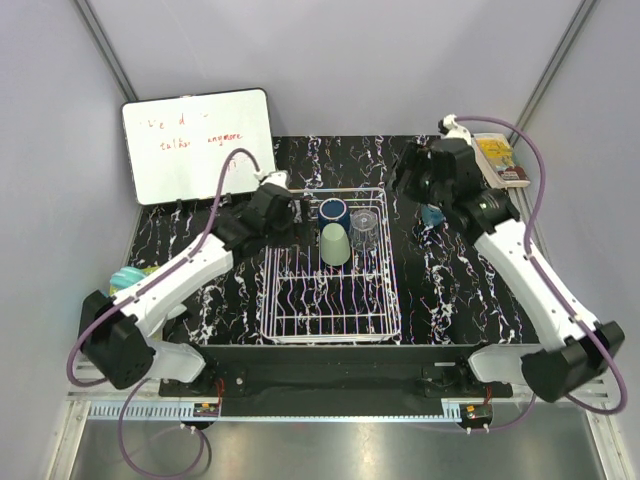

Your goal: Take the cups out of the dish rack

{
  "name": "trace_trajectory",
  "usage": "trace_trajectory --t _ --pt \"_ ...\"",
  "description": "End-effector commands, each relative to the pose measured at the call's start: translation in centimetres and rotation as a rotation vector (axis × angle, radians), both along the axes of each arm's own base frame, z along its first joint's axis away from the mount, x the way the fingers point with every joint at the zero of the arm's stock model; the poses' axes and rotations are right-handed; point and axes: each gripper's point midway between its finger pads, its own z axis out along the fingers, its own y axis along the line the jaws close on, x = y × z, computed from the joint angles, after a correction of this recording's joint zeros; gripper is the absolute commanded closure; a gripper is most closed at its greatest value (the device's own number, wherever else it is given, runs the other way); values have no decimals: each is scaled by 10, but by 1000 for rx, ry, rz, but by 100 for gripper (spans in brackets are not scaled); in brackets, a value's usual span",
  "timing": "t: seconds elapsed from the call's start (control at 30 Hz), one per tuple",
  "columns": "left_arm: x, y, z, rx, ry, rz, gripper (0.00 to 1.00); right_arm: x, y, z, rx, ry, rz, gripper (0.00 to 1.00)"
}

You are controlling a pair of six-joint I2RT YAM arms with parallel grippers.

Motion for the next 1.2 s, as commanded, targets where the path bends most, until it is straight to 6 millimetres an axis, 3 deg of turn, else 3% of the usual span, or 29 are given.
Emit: trace_trajectory --t 0.0,0.2,0.57,0.83,1.17 --pt "14 -31 19 11 -84 -33 1 -26 -5 3 15 -49 26 13" --pt "24 -62 19 -49 -133 -93 1 -62 -10 6 43 -88 94 14" --pt "44 -104 2 -31 -98 -157 1 -78 -8 -20 41 -40 139 14" --pt "50 -107 -17 6 -71 -149 1 -80 -7 -20 52 -43 145 14" --pt "53 -117 -59 44 12 -158 1 -81 -9 -26 53 -35 138 14"
